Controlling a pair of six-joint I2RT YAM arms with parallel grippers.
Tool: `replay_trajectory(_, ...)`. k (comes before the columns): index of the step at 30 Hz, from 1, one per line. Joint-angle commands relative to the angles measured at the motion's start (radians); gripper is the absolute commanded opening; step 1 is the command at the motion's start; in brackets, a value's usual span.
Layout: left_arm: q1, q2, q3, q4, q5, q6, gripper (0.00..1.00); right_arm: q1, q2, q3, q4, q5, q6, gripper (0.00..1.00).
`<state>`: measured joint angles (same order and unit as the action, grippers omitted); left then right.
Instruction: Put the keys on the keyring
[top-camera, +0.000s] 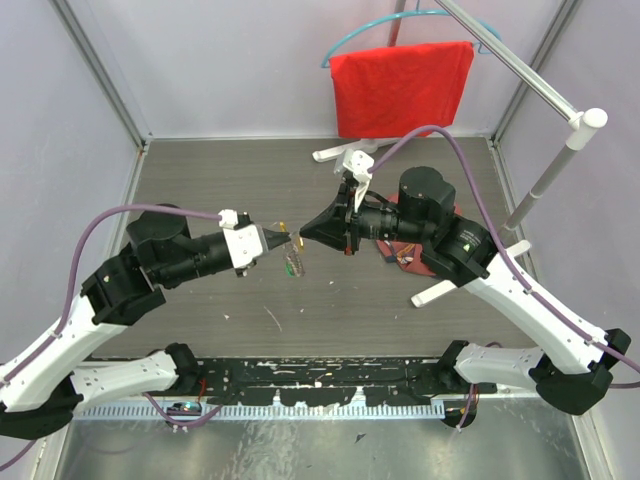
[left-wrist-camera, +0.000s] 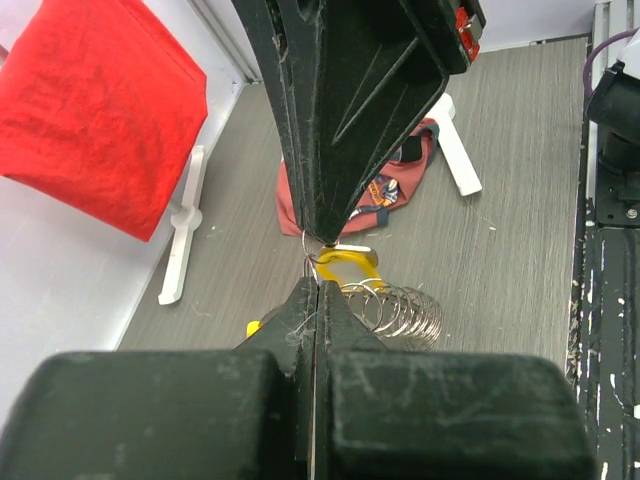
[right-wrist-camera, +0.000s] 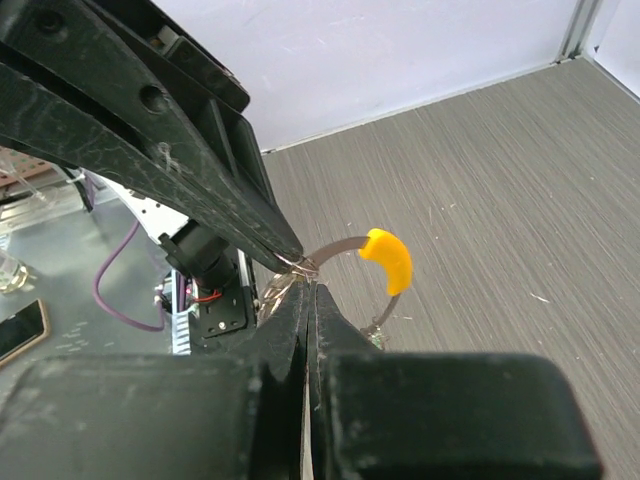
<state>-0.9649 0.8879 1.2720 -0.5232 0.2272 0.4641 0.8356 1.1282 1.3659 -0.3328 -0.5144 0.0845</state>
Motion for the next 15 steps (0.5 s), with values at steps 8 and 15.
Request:
replay_trajectory(8, -0.006, -0.033, 0.021, 0.067, 0.034, 0.002, 0.00, 0.001, -0.003, 0.027, 0.018, 0.063, 0.009, 0.01)
replay_trajectory(15, -0.006, -0.048, 0.003, 0.112, 0.052, 0.002, 0.00, 0.001, 0.005, 0.032, 0.050, 0.003, 0.037, 0.01)
